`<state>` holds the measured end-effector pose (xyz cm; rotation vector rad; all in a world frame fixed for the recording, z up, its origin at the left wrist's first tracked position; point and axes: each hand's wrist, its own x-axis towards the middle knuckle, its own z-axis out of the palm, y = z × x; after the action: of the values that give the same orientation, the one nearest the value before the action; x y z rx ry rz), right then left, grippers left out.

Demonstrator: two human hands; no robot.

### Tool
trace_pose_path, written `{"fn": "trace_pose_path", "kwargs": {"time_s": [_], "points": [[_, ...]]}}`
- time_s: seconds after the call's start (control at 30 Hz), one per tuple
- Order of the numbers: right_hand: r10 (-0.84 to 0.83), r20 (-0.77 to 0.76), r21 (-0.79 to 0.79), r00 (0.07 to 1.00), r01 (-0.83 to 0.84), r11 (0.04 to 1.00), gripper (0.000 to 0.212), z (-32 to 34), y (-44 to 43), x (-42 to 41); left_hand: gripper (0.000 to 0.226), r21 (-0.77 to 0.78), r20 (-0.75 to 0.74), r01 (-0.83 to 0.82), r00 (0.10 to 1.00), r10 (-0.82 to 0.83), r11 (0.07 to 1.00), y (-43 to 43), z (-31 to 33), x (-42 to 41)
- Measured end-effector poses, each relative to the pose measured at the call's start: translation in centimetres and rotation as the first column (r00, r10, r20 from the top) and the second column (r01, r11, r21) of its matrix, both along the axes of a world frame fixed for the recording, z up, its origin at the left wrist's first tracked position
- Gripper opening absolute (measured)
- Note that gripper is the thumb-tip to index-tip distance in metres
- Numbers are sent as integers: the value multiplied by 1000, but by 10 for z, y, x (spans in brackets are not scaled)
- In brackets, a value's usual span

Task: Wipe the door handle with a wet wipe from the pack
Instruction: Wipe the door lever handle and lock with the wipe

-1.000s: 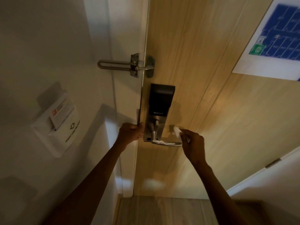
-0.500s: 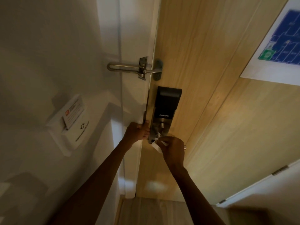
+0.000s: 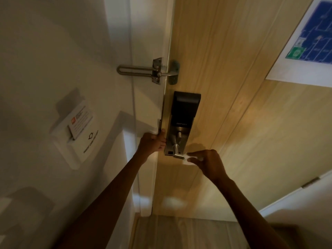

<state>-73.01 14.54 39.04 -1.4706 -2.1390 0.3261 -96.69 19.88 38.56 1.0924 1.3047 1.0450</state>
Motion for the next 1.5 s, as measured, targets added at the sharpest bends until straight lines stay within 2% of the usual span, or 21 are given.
{"fn": "trace_pose_path", "kwargs": {"time_s": [0.17,0.3,0.5,0.57,0.67,0.9,0.97,1.07,1.23,1.33,1.43,1.5], "points": [[-14,37,-52,999,16,999,23,8,4,40,40,-36,51,33,998,-31,999,0,0,0],[-94,-4,-115,996,93,989,14,10,6,66,37,16,-32,8,999,-7,1000,-1,-1,1],[-291,-331,26,898,317,948,7,24,2,51,36,34,-19,4,1000,-4,999,0,1,2],[-303,-379,99,874,364,926,9,28,2,32,34,52,-20,1,1000,0,999,-3,1,3],[-307,-352,130,884,371,919,14,23,3,-5,32,63,-12,4,1000,-3,998,-7,3,4],[-233,-213,26,949,244,969,18,-11,-5,-57,36,9,36,3,999,-3,1000,-7,5,5],[-188,-166,46,968,198,979,17,-12,-5,-54,39,10,59,8,998,-8,1000,-8,5,5],[-99,-183,43,978,109,993,16,-11,-2,-45,42,15,61,-18,998,17,1000,-6,3,3],[-20,-151,-103,988,4,995,11,-4,18,-28,36,20,32,-41,999,41,999,-4,0,5],[27,-126,-127,992,-43,991,10,3,25,-1,39,28,-10,-43,999,43,999,-3,1,8],[-34,-172,-137,985,11,991,10,7,22,36,38,46,-20,-29,999,30,998,-3,3,8],[-145,-174,-202,974,109,973,9,2,19,59,39,52,-32,-31,999,32,998,-4,3,7]]}}
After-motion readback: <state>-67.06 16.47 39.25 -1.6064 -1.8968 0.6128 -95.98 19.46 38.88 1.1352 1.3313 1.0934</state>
